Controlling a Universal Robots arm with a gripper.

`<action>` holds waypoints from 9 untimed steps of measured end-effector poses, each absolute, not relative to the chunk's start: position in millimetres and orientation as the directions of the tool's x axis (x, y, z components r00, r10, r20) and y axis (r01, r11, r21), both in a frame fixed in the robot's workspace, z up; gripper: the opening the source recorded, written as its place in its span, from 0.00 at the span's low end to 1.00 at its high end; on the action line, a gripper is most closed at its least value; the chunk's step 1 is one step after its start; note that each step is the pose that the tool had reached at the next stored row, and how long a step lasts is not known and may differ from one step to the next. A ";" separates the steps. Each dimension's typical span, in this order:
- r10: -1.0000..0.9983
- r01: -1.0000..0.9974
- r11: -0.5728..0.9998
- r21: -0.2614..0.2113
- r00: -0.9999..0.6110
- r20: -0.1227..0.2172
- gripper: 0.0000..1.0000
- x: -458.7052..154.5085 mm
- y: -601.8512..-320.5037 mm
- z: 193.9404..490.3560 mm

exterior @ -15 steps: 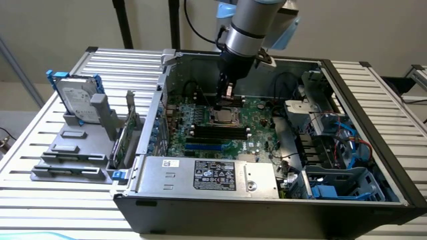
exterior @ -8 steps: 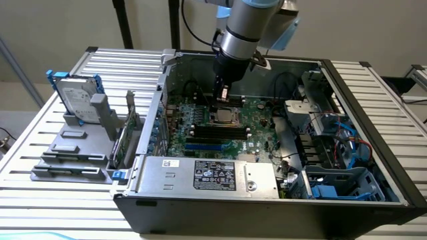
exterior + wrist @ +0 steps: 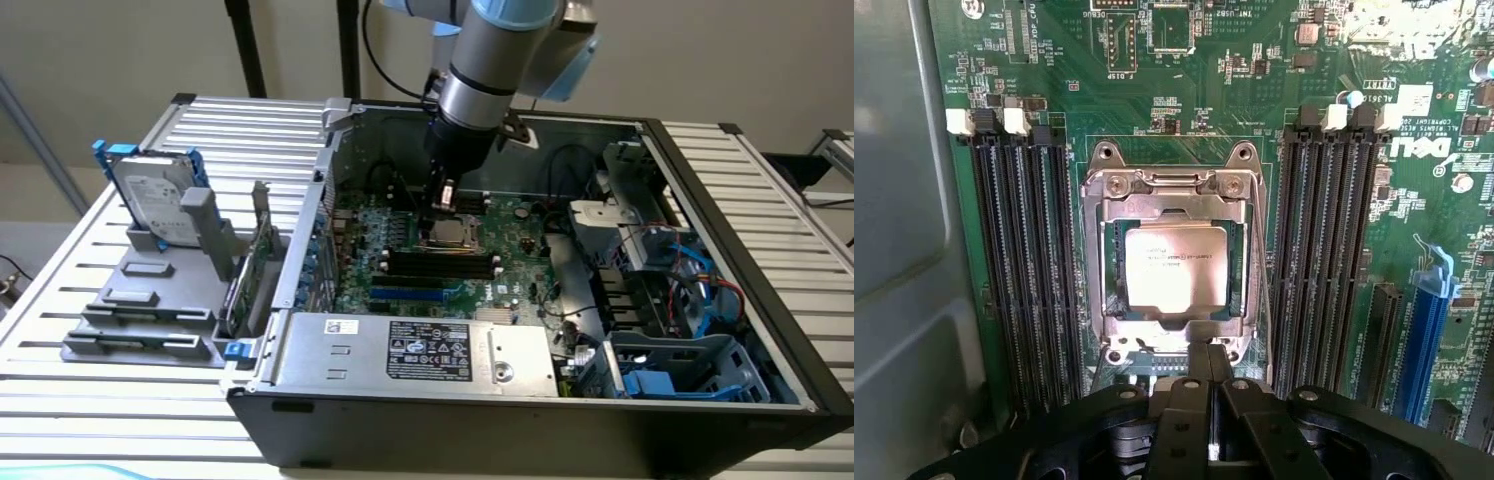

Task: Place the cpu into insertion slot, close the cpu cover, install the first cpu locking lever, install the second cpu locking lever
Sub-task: 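Close the cpu cover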

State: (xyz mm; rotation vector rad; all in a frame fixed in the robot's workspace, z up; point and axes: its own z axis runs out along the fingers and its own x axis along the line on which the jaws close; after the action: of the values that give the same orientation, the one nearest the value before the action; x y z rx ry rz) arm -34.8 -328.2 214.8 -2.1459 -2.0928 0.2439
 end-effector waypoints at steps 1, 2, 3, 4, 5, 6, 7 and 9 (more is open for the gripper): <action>1.000 0.978 -0.026 -0.208 0.023 -0.020 0.11 -35.0 -328.2 214.1; 1.000 0.978 -0.026 -0.208 0.023 -0.017 0.11 -35.2 -328.2 213.5; 1.000 0.978 -0.025 -0.208 0.023 -0.015 0.11 -35.4 -328.2 212.8; 1.000 0.978 -0.025 -0.208 0.023 -0.013 0.11 -35.5 -328.1 211.8; 1.000 0.978 -0.025 -0.208 0.023 -0.012 0.11 -35.6 -328.1 210.8; 1.000 0.978 -0.025 -0.208 0.023 -0.012 0.11 -35.7 -328.1 209.7; 1.000 0.978 -0.025 -0.208 0.023 -0.011 0.11 -35.7 -328.1 208.4; 1.000 0.978 -0.024 -0.208 0.023 -0.011 0.11 -35.8 -328.1 205.9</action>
State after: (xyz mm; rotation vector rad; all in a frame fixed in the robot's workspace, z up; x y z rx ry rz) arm -35.8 -328.1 205.9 -2.1394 -2.0891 0.2312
